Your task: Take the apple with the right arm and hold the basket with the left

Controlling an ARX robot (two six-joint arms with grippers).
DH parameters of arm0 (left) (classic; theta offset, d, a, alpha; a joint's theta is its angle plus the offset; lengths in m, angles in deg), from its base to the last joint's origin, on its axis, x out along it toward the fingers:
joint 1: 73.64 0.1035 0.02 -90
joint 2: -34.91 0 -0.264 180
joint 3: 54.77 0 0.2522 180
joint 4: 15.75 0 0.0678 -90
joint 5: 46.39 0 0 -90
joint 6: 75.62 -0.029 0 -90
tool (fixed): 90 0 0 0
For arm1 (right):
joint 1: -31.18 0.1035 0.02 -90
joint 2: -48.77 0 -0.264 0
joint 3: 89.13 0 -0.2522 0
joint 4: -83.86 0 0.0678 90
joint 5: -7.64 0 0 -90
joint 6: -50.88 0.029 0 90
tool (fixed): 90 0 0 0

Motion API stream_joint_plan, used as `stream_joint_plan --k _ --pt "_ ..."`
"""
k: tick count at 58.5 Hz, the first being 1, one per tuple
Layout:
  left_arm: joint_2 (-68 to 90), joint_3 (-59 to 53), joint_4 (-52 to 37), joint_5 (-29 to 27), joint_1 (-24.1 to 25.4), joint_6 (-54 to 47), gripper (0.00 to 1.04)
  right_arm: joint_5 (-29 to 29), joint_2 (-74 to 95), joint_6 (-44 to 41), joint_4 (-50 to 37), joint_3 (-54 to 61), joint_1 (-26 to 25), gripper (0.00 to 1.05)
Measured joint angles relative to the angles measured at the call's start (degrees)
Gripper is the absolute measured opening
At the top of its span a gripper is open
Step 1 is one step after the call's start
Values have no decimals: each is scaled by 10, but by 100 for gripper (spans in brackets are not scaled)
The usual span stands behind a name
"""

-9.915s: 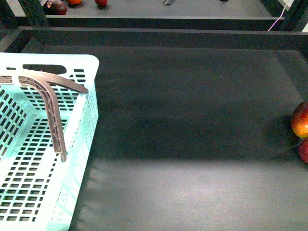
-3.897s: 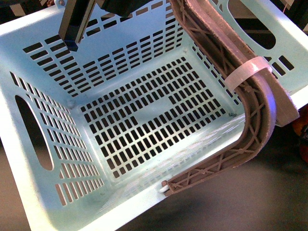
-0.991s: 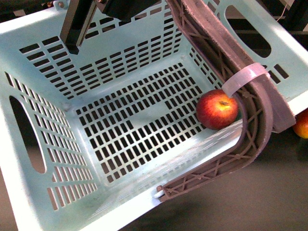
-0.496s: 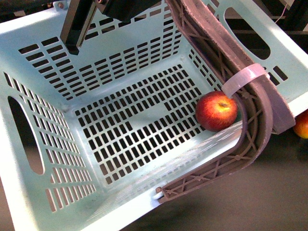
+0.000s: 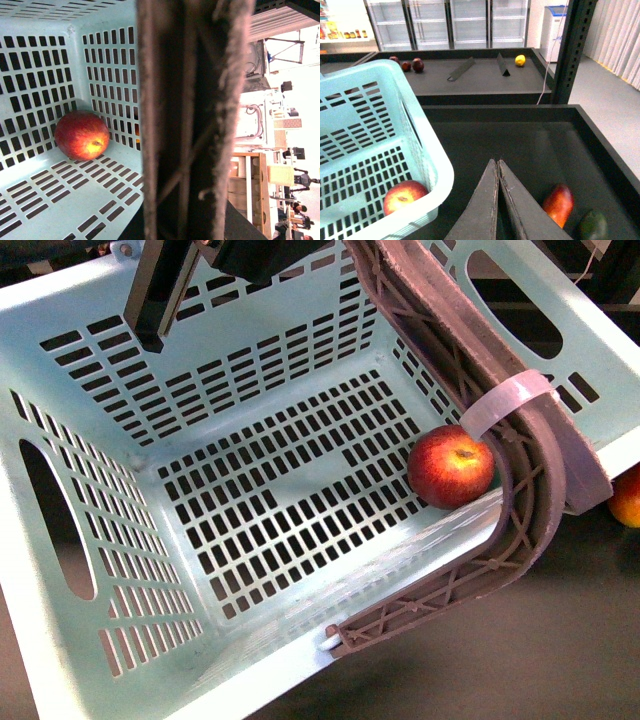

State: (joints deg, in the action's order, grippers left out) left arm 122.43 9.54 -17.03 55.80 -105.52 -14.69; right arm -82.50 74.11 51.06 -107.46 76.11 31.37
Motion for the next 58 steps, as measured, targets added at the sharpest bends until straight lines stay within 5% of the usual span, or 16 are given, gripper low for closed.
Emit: stream_joint_plan --k 58 --pt "0 0 0 -1 0 0 6 0 -248 0 249 0 0 2"
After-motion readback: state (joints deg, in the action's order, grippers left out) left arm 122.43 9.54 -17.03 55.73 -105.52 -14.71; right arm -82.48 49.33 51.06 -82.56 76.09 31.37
